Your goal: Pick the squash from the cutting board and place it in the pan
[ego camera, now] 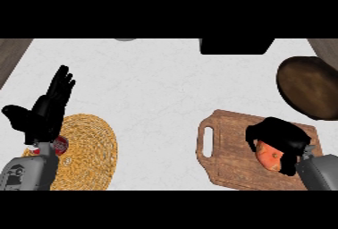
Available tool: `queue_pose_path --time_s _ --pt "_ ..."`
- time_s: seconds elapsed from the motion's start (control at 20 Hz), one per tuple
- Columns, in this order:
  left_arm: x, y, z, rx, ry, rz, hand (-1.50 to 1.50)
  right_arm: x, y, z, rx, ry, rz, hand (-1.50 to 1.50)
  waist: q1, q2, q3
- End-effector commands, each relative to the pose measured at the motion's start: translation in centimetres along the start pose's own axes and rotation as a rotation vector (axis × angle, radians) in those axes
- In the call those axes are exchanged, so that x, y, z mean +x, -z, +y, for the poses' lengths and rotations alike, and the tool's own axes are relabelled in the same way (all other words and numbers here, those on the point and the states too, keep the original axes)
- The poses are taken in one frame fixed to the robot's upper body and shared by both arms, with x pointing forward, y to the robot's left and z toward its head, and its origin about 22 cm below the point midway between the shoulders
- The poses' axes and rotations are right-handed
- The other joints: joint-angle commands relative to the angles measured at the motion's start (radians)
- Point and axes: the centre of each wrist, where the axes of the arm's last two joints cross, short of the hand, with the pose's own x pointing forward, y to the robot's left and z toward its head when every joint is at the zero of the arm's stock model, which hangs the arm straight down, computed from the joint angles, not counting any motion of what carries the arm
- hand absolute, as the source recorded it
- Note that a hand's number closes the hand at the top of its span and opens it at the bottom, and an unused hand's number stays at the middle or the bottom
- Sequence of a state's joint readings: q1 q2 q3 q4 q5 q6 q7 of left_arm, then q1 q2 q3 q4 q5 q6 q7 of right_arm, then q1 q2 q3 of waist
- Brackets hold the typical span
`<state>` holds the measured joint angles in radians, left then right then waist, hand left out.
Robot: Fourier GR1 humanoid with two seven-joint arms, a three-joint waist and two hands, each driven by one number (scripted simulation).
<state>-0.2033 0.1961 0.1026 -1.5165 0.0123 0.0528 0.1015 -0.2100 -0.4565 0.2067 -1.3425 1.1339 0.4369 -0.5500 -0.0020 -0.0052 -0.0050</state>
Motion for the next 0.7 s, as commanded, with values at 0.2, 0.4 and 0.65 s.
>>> queue_pose_path --time_s 0.2,0.4,0.65 --pt "-0.4 0.3 0.4 0.037 0.012 0.014 0.0 5.4 4.0 -0.6 -0.274 0.277 0.498 1.5 -0.04 -0.006 0.002" --pt "-0.7 -0.2 1.1 0.032 0.007 0.037 0.0 9.7 3.1 -5.6 -0.623 0.216 0.548 1.5 -0.027 -0.01 0.003" --pt "0.4 1.2 -1.4 0.019 -0.002 0.005 0.0 13.4 1.0 -8.1 -0.823 0.257 0.586 1.5 -0.015 0.0 0.004"
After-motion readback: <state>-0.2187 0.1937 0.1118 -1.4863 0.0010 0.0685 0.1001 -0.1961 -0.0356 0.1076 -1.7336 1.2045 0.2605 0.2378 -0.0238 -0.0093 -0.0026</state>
